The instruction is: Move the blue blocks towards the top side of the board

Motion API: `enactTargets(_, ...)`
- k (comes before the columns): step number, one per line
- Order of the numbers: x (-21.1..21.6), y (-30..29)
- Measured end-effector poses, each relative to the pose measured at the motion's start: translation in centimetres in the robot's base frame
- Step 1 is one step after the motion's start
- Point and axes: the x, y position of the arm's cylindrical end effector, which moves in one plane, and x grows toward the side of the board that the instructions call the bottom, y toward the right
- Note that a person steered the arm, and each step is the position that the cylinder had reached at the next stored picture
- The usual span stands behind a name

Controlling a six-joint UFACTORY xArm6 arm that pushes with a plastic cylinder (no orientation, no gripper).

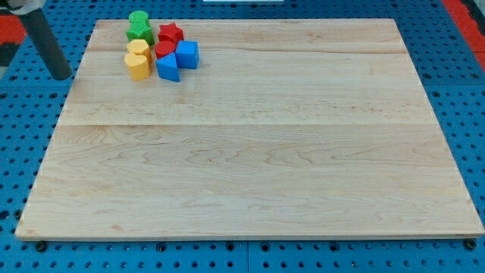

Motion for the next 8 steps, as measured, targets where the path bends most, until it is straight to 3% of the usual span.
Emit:
enactTargets(1,0.1,0.4)
enactTargets(3,3.3,10.3)
enactTargets(5,2.0,16.6)
enactTargets(8,-0.3,21.6)
